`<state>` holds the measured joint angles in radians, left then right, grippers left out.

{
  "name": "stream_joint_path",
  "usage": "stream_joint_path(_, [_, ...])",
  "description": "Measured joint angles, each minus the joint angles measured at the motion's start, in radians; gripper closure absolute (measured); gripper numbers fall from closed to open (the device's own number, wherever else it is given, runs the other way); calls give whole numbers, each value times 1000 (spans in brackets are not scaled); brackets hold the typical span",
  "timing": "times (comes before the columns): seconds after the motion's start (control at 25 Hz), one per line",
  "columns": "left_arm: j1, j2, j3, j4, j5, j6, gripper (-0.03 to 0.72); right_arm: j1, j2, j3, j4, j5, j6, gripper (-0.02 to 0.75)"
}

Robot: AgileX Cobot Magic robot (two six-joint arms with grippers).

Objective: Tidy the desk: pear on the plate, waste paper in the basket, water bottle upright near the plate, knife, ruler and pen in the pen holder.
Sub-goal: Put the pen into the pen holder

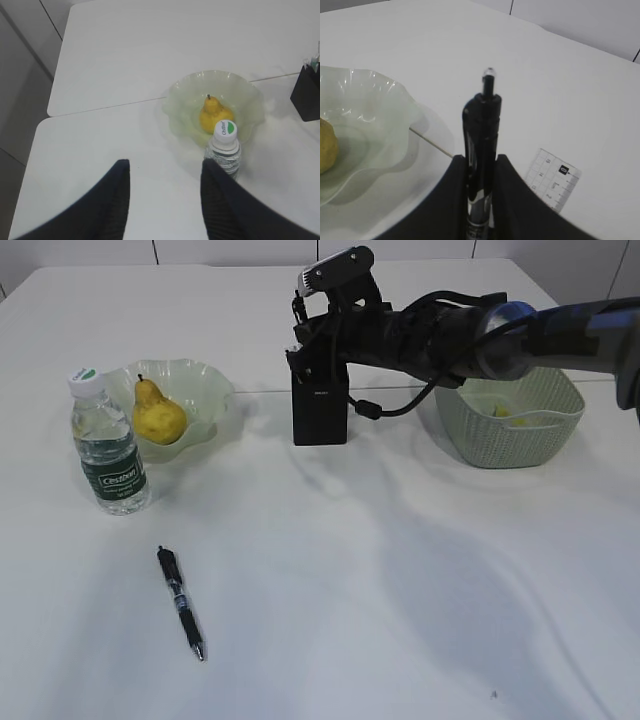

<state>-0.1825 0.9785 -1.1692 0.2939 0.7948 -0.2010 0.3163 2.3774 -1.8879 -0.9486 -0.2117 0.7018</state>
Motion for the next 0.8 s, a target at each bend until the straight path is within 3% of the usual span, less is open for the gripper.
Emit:
stream_joint_path(0.52, [0, 0, 0, 0, -8, 0, 367, -4, 2, -13, -7, 0, -6, 612])
stream_joint_path(0.8, [0, 0, 0, 0, -8, 0, 368, -4, 2, -13, -30, 4, -8, 536])
